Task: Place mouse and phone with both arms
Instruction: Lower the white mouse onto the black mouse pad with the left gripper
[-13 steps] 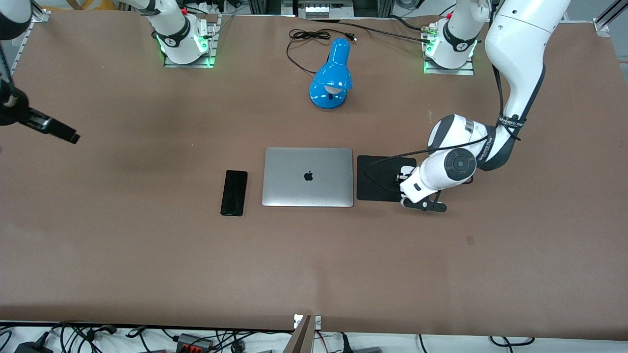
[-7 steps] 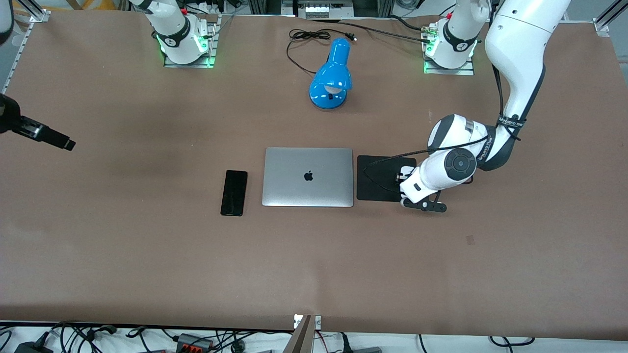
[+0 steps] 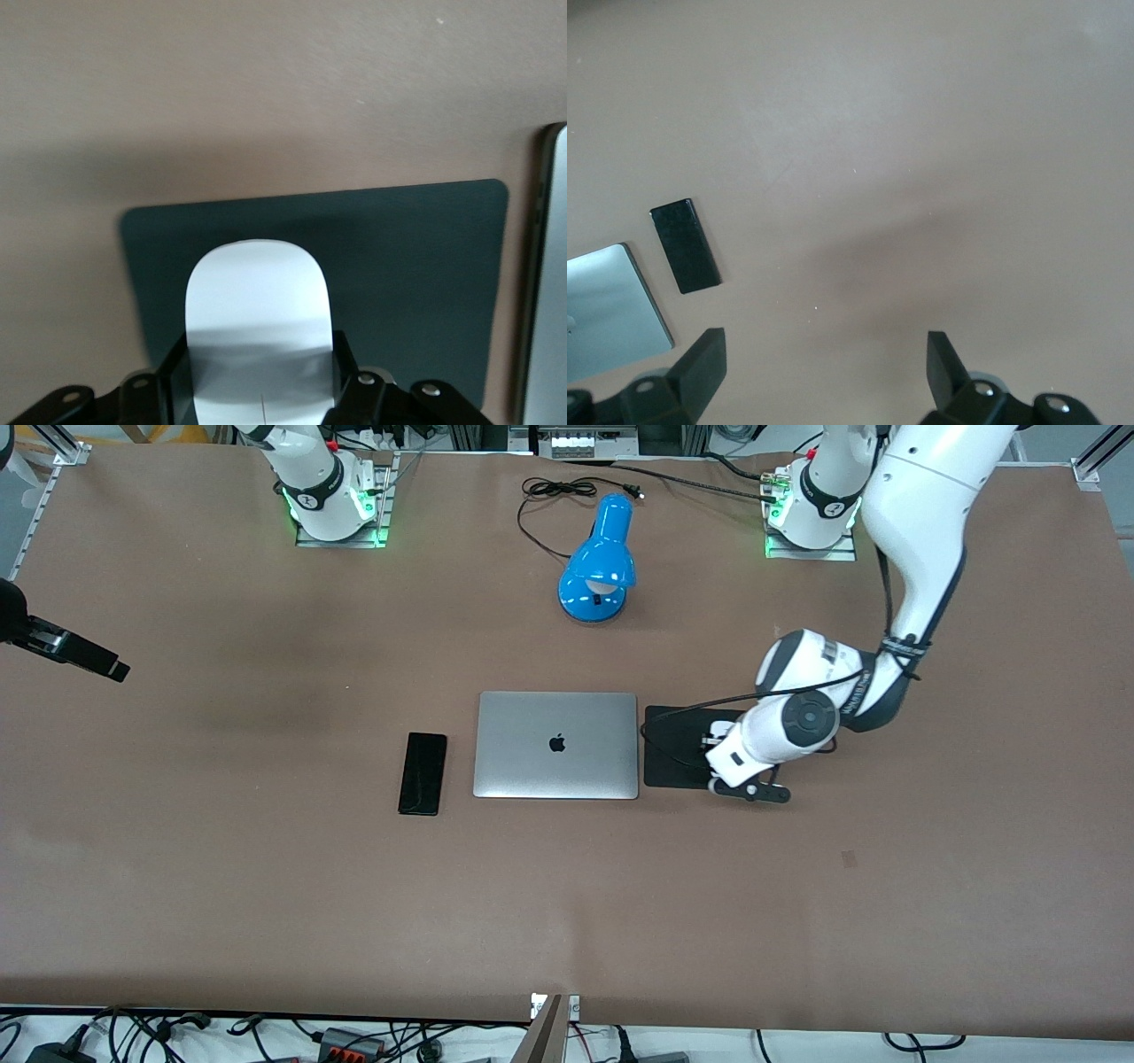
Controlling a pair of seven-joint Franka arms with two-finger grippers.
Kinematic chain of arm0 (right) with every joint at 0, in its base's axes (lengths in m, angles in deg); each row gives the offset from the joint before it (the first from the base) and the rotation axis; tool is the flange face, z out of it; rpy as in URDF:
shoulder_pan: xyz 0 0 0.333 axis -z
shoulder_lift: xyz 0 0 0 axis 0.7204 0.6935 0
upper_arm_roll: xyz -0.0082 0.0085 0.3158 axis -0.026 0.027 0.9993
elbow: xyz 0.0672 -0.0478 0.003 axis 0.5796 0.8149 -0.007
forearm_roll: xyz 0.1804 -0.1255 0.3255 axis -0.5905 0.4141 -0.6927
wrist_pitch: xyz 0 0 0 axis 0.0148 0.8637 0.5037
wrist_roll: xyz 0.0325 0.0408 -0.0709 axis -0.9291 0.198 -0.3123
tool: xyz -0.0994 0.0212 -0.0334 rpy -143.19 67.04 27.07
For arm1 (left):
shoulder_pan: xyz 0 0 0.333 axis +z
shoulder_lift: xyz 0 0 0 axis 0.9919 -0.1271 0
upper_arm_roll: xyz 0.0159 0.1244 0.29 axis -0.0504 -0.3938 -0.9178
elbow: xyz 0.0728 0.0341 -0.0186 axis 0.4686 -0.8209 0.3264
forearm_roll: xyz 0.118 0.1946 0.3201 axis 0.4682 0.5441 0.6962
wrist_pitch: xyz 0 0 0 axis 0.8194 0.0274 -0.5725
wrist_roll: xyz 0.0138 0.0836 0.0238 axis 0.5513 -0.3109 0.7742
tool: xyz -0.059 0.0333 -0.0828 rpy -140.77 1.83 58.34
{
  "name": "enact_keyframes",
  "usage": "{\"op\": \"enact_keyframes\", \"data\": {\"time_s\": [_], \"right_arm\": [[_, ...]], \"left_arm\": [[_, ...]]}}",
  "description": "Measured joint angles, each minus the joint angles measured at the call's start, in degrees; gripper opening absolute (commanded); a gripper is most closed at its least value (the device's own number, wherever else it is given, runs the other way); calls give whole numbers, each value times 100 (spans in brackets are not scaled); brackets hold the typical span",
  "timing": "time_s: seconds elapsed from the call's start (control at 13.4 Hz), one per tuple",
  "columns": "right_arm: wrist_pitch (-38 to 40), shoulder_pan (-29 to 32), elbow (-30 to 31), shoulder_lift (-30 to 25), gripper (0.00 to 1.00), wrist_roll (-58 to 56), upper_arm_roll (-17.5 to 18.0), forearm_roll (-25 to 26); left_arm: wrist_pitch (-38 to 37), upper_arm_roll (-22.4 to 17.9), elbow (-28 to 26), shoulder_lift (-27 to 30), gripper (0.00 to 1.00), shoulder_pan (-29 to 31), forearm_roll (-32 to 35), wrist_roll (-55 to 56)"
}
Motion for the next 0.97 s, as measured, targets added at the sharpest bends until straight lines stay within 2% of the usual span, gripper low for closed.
{"op": "enact_keyframes", "data": {"time_s": [0.15, 0.22, 0.3, 0.37, 0.75, 0.97], "right_arm": [[-31, -69, 69, -35, 100, -81, 78, 40], [-89, -98, 145, -80, 100, -81, 96, 44], [-194, -99, 215, -122, 100, -81, 92, 44], [-360, -84, 263, -142, 100, -81, 76, 44], [-553, -59, 274, -142, 100, -104, 42, 32], [-504, -76, 273, -140, 100, -235, 68, 32]], "left_arm": [[384, 0, -178, -90, 29, -183, 0, 291], [464, -1, -236, -124, 41, -210, 0, 357], [492, -8, -266, -155, 74, -209, 0, 405], [518, -10, -267, -171, 100, -201, 0, 463], [649, -37, -156, -3, 100, -111, 0, 619], [-437, -61, 494, 595, 100, 187, 1, 624]]}}
